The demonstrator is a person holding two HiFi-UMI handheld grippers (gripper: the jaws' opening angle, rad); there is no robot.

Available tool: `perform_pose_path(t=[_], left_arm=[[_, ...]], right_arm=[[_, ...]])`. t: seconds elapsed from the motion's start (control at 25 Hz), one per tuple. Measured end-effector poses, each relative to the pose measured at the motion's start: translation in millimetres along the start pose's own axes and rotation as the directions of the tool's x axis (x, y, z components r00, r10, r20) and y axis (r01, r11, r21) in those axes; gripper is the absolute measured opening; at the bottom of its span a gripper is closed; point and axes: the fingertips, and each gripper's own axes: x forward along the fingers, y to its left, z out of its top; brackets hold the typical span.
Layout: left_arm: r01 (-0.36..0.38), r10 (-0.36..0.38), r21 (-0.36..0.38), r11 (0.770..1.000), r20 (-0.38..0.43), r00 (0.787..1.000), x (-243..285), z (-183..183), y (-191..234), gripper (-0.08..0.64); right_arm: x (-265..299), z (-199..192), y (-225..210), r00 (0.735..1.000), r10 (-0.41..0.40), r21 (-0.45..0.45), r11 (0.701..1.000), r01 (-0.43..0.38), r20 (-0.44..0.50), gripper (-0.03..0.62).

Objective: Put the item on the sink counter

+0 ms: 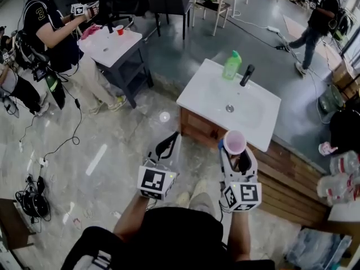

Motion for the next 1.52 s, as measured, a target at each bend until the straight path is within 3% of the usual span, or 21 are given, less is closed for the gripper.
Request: perform_pose_path(t=[0.4,1.0,1.52], left_arm=[[-0.057,0.057,-0.003,0.998,0.033,0.998,43,8,26,0.003],[-0.122,0.122,-0.007,0.992,-0.027,0.992,152,2,75,0.003],[-0.17,0.168,-0.039,0.985,-0.063,0.984,190,-14,114,0.003]], right_arm=[[59,-2,-17,0.998,0.065,-0.003,0.998,-0.065,-0.005,0.259],[182,-4,-61,0.986,0.156,0.002,0.988,-0.156,-0.059,0.259],[253,-11,-58,0.972,0.223,0.007,0.975,-0.223,-0.079,0.259]])
